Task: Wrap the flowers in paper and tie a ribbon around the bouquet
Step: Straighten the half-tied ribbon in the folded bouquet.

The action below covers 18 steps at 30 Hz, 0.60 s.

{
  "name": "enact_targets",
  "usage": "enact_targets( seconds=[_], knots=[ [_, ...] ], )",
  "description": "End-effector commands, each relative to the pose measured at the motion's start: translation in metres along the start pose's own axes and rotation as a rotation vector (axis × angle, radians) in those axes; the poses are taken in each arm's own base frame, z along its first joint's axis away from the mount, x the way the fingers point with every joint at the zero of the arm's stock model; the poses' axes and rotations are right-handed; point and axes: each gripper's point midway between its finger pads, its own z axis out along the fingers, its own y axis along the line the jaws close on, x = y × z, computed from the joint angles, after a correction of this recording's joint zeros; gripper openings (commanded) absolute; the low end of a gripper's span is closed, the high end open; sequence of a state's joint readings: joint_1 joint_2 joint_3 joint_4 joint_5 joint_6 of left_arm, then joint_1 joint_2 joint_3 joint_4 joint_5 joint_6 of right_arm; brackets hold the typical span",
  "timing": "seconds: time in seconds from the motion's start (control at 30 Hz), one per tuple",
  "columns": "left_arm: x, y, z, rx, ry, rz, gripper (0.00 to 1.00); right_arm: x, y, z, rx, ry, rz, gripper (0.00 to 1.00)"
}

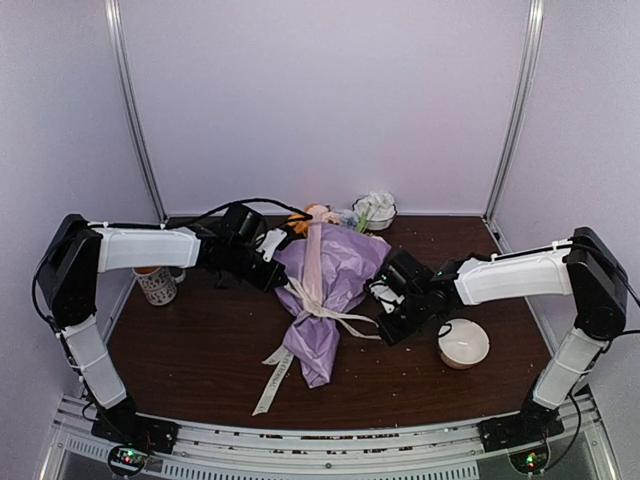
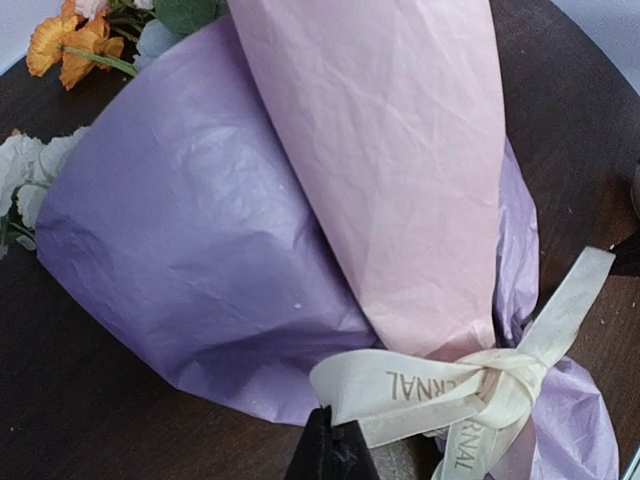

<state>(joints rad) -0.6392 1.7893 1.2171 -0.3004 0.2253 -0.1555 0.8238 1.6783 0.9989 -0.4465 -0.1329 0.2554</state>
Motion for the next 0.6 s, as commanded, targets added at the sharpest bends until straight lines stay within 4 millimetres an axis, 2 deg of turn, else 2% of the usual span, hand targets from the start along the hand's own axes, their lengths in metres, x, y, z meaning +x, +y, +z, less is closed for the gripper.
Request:
enact_targets(
  seconds=[0.0, 0.1, 0.2, 0.4, 0.57],
  knots=[
    [-0.037, 0.024, -0.012, -0.078, -0.154, -0.020, 0.00, 0.028, 0.003, 0.011, -0.043, 0.061, 0.006, 0.00],
    [-0.039, 0.039, -0.005, -0.096, -0.169, -0.049, 0.00, 0.054, 0.004, 0.019, -0.053, 0.111, 0.015, 0.00],
    [-0.027, 0.043, 0.012, -0.064, -0.140, -0.094, 0.00, 0.069, 0.008, 0.022, -0.073, 0.134, 0.021, 0.00],
    [-0.019, 0.052, 0.018, -0.099, -0.138, -0.120, 0.00, 0.072, 0.009, 0.022, -0.079, 0.138, 0.018, 0.00],
    [-0.006, 0.074, 0.019, -0.199, -0.100, -0.113, 0.00, 0.076, 0.007, 0.020, -0.073, 0.147, 0.013, 0.00]
  ],
)
